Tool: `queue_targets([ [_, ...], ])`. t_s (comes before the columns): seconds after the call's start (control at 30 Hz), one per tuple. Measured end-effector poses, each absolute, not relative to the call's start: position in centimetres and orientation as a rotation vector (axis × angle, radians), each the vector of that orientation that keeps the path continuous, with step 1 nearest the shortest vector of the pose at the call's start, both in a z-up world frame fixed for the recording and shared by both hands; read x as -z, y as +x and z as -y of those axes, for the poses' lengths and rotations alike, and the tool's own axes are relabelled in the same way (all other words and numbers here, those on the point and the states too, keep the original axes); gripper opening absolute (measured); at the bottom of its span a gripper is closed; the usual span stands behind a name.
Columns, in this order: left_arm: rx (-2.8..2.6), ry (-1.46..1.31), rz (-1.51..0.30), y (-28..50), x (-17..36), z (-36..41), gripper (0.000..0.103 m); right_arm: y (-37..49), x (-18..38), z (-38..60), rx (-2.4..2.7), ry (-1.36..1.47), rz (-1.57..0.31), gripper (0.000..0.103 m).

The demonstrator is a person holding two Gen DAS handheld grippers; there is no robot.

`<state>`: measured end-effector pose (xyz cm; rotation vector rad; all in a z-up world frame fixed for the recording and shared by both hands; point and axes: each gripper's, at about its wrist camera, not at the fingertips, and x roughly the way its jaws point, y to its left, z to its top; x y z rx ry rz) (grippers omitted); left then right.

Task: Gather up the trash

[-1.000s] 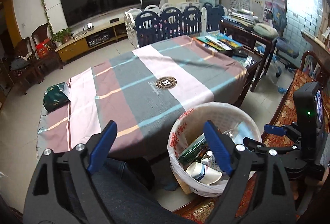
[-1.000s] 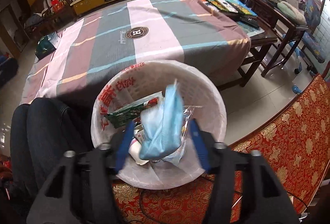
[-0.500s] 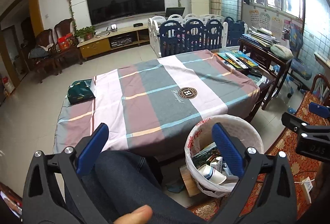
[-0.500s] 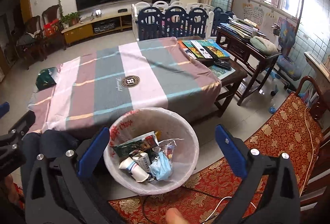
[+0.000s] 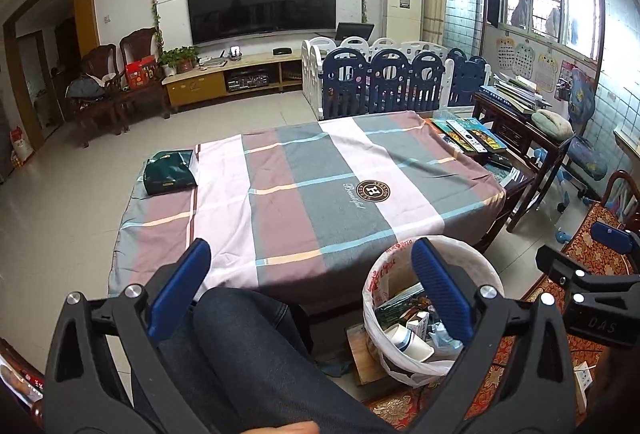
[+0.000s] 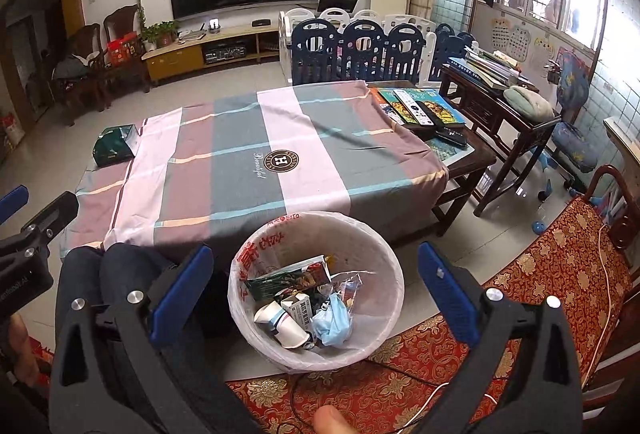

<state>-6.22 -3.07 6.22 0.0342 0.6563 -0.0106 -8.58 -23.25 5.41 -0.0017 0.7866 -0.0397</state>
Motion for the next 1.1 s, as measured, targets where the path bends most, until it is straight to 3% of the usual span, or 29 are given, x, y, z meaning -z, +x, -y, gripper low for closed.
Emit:
queue_targets([
  [1.1, 0.021, 0.029, -0.673, -6.32, -5.52, 3.55, 0.100, -8.42, -5.15, 23.28, 0.052, 0.008, -0.796, 0.100],
])
